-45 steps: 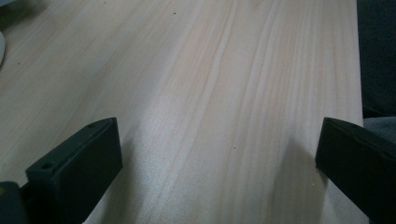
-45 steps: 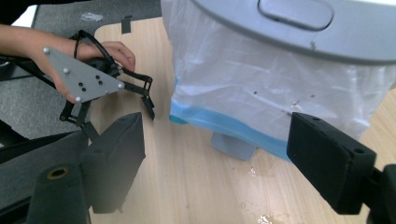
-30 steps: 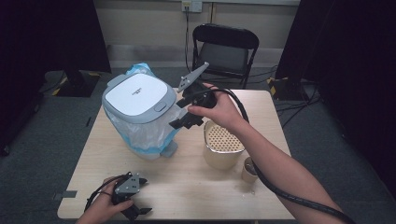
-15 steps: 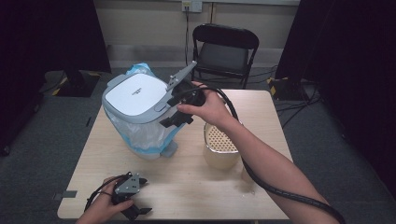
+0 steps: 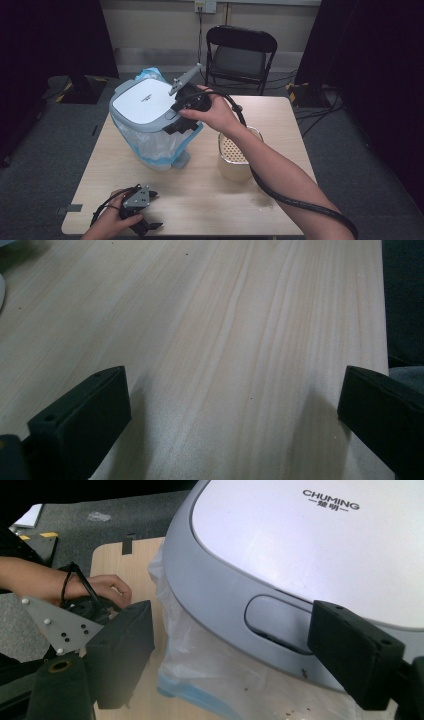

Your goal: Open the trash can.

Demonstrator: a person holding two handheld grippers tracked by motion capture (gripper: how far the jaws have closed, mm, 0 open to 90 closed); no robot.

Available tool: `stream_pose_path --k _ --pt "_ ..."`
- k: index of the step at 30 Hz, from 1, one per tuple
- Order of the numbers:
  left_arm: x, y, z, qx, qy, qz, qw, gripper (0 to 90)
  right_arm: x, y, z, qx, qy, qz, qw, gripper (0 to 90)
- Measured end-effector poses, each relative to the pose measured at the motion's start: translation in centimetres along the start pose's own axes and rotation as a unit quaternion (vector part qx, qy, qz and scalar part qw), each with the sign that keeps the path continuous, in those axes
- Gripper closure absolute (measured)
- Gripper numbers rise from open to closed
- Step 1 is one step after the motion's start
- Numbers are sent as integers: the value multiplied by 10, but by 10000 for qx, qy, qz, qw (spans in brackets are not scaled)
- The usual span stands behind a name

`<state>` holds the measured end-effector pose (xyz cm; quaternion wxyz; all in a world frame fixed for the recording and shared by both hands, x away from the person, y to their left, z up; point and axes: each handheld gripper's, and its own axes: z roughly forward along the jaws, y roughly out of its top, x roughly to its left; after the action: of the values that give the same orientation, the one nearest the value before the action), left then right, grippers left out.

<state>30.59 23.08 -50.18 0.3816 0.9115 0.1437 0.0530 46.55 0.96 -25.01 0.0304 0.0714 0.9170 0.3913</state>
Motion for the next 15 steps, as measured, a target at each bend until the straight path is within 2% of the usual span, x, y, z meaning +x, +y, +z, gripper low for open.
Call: stream_pose_path --k 15 --pt "0 0 0 7 0 5 10000 0 -3 2 2 12 12 59 10000 178"
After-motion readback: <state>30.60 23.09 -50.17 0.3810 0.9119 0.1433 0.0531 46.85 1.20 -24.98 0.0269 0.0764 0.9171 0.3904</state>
